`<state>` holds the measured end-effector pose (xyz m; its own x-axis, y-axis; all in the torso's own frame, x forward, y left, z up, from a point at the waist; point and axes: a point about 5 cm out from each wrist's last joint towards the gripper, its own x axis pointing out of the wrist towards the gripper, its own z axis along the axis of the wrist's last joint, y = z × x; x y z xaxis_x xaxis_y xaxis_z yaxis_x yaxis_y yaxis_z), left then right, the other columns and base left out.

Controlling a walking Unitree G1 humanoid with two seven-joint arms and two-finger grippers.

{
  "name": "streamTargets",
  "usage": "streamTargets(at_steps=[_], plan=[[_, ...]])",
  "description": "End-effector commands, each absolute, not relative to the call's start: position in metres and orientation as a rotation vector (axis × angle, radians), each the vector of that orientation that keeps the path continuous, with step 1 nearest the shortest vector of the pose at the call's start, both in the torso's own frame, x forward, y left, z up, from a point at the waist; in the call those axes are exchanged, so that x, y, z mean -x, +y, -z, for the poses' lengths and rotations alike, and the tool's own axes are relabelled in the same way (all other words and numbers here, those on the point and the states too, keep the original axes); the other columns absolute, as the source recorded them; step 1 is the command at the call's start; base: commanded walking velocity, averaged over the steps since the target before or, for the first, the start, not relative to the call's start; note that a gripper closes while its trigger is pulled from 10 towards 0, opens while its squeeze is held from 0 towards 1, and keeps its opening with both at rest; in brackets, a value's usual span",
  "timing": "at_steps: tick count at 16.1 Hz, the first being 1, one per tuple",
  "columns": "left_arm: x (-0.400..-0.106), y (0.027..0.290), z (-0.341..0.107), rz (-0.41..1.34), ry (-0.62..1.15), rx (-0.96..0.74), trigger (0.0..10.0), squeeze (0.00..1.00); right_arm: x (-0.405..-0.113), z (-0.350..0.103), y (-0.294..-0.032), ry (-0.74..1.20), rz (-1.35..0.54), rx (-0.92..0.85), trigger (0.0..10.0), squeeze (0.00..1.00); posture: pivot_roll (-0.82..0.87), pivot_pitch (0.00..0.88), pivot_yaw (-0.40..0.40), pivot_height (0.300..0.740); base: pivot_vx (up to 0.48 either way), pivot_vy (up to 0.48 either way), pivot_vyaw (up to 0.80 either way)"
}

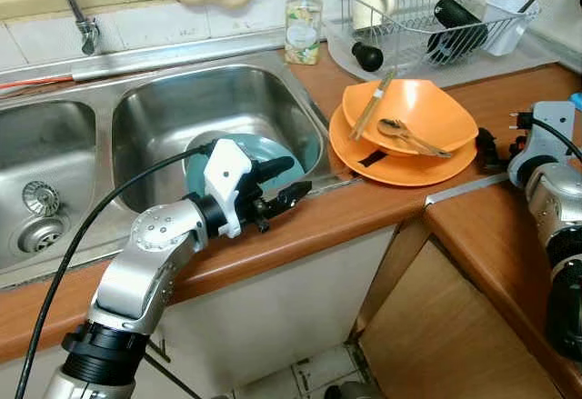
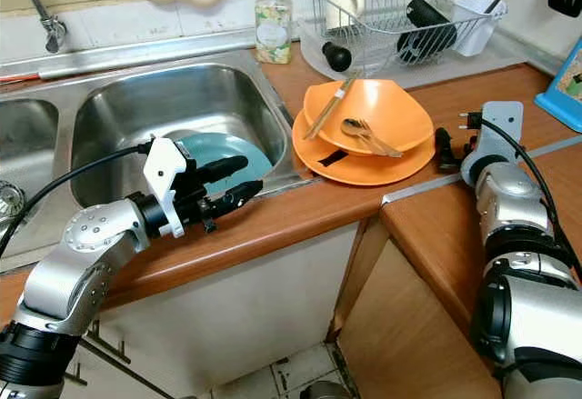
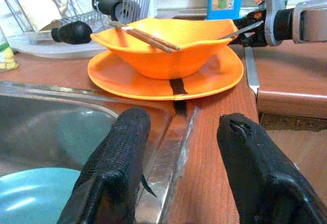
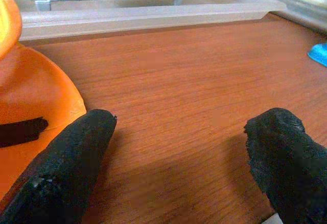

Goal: Kitchen organization

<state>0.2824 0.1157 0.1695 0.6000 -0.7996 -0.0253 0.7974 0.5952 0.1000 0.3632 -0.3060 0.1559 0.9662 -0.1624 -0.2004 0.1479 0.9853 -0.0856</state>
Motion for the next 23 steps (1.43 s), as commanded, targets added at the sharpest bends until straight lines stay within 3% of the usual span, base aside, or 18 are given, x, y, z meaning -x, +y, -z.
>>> streamTargets(at_steps=[1,8,14,23], plan=[[-0.284,0.116,-0.178,0.929,-0.05,-0.128,10.0,0.0,-0.37,-0.157,-0.293,0.208,0.106,0.032,10.0,0.0,-0.15,0.0,0.028,0.74,0.0,0.0,0.0],[-0.285,0.115,-0.178,0.93,-0.053,-0.129,10.0,0.0,-0.373,-0.155,-0.281,0.204,0.082,-0.018,10.0,0.0,-0.14,0.0,0.032,0.74,0.0,0.0,0.0],[-0.287,0.113,-0.179,0.933,-0.056,-0.127,10.0,0.0,-0.368,-0.151,-0.286,0.22,0.09,-0.073,10.0,0.0,-0.14,0.0,0.032,0.74,0.0,0.0,0.0],[-0.287,0.111,-0.179,0.933,-0.061,-0.128,10.0,0.0,-0.368,-0.138,-0.263,0.246,0.058,-0.109,10.0,0.0,-0.14,0.0,0.033,0.74,0.0,0.0,0.0]])
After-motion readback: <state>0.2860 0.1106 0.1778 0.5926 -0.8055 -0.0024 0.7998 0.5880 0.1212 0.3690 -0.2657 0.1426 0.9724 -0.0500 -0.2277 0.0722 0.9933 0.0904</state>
